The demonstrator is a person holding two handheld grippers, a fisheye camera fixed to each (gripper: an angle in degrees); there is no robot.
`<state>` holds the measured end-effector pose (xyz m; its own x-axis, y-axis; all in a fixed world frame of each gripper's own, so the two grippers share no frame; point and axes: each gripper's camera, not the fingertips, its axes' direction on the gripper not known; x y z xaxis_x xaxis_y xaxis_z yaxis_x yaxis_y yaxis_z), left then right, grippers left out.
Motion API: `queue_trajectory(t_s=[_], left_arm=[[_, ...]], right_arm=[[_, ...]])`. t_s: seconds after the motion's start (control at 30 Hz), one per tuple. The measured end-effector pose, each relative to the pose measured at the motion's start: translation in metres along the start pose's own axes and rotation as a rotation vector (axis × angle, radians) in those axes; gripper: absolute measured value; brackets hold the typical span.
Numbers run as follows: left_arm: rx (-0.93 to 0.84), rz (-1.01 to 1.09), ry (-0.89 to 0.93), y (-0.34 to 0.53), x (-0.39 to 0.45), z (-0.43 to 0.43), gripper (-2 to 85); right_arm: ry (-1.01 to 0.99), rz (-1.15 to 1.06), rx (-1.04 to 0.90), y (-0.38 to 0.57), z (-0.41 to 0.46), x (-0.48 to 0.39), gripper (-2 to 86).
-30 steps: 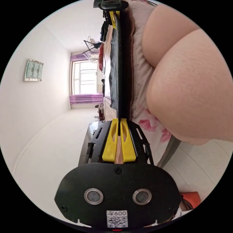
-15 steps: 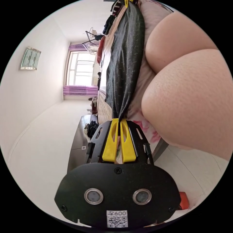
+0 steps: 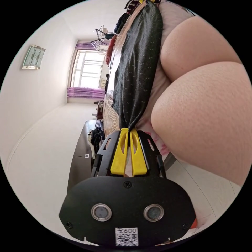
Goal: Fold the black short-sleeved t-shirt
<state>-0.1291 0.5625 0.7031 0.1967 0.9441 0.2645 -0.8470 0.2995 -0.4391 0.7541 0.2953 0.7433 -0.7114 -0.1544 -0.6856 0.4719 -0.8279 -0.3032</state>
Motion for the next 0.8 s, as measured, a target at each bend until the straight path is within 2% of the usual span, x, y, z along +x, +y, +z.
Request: queue_trajectory(t_s=[0.2,0.3,0.37,0.53,0.7,0.8], left_arm=[[-0.036,-0.084,0.087,0.026,0.008,-0.04,1.4],[-0.022,-0.123,0.086,0.052,-0.009,-0.088,1.4],[0.002,-0.159,0.07,0.072,-0.03,-0.13,1.3],[0.022,-0.288,-0.06,0.118,-0.11,-0.254,1.1],[0.08,-0.373,-0.018,0.138,-0.157,-0.281,1.1],[0.099,-0.378,-0.055,0.137,-0.173,-0.271,1.2]], right_arm=[[-0.081,-0.01,-0.018,0.02,-0.039,0.012,-0.7],[-0.086,0.073,-0.009,0.039,-0.091,0.062,-0.8],[-0.122,0.203,-0.008,0.061,-0.139,0.118,-0.8],[-0.096,0.367,0.021,0.099,-0.228,0.211,-0.8],[-0.179,0.48,0.086,0.108,-0.246,0.267,-0.8],[-0.126,0.474,0.081,0.1,-0.242,0.287,-0.8]])
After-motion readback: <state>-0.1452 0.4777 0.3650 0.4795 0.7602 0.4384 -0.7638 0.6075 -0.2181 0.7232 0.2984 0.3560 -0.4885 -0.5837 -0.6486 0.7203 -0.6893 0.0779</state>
